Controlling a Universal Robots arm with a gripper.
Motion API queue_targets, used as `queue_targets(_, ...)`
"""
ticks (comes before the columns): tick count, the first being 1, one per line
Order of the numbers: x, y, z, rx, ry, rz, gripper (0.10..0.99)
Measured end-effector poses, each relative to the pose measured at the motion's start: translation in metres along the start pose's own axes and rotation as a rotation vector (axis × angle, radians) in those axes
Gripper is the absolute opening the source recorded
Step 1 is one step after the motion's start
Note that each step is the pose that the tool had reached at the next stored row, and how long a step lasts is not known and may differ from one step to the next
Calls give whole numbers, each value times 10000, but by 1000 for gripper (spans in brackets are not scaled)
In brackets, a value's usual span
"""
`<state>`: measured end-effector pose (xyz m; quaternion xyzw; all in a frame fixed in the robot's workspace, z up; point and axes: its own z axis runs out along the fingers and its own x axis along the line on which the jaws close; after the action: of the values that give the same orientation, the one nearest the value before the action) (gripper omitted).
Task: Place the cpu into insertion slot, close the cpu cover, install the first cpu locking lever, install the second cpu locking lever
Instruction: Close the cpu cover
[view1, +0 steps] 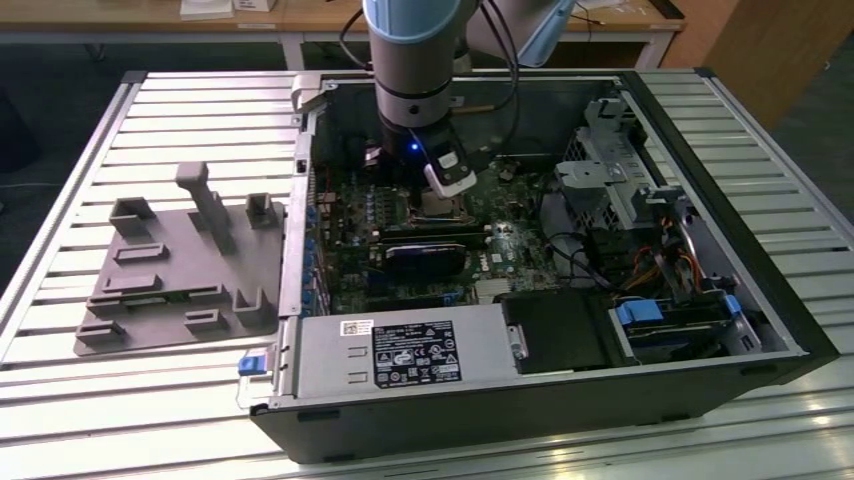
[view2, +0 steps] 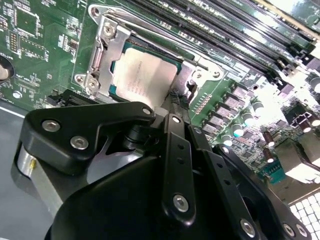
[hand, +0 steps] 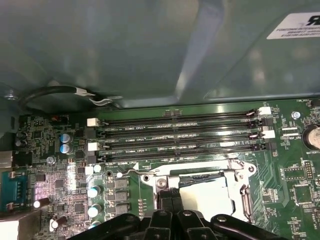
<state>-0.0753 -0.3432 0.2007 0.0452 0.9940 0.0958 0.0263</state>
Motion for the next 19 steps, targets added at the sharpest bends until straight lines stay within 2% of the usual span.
queue_targets(11,4,-6,22,-22,4,1,102)
queue_targets(19,-54,-1,26,-22,3,1,102)
